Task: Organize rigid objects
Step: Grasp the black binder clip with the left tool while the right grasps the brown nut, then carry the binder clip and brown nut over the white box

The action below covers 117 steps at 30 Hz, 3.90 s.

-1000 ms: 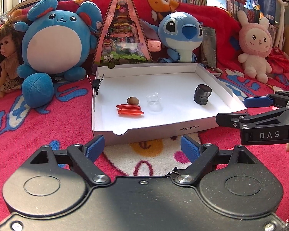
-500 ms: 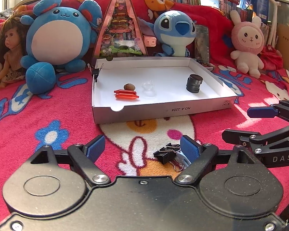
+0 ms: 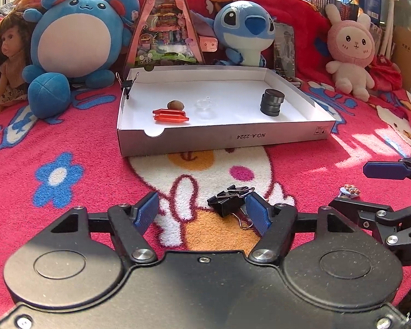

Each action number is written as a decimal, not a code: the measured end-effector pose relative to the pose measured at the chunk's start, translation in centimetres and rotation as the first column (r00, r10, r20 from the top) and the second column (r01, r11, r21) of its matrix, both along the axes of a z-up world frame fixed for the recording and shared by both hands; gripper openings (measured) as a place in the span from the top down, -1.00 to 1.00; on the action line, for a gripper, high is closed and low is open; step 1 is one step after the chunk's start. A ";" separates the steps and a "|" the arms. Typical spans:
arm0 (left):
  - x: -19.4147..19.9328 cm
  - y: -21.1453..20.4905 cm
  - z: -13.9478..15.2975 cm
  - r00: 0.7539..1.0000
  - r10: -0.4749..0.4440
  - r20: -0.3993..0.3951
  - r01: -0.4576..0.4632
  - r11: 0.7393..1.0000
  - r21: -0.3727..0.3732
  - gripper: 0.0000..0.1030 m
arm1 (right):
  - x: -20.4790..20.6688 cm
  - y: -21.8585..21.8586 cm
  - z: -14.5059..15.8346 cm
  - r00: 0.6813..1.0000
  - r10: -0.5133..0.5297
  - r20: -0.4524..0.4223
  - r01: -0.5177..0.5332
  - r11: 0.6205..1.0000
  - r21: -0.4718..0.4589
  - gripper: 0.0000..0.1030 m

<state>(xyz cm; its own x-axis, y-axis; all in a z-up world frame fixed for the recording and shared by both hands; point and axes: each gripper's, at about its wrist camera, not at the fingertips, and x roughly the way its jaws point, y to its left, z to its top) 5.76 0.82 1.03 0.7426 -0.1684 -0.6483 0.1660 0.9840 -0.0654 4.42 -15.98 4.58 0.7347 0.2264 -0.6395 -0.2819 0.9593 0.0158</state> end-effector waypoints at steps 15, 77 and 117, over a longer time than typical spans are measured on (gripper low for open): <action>-0.3 0.9 -0.5 0.999 -0.033 0.018 0.033 0.999 0.028 0.44 | -2.5 -0.2 -0.2 1.000 -0.025 0.007 0.024 0.999 0.034 -0.76; 0.6 2.6 3.4 0.987 0.131 0.097 -0.125 0.990 -0.067 0.43 | 0.2 1.5 0.2 0.997 -0.062 0.039 0.056 0.988 0.146 0.57; 14.0 1.9 0.6 0.982 0.176 -0.068 -0.175 0.984 0.018 0.43 | 16.1 -3.8 -0.3 0.949 -0.265 -0.170 0.283 0.955 0.088 0.57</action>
<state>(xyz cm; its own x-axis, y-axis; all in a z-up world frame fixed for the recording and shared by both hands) 19.76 2.69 1.68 0.7135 -0.0310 -0.7000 -0.0142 0.9982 -0.0587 20.57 -19.76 4.28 0.6720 0.1055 -0.7330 0.0060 0.9890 0.1479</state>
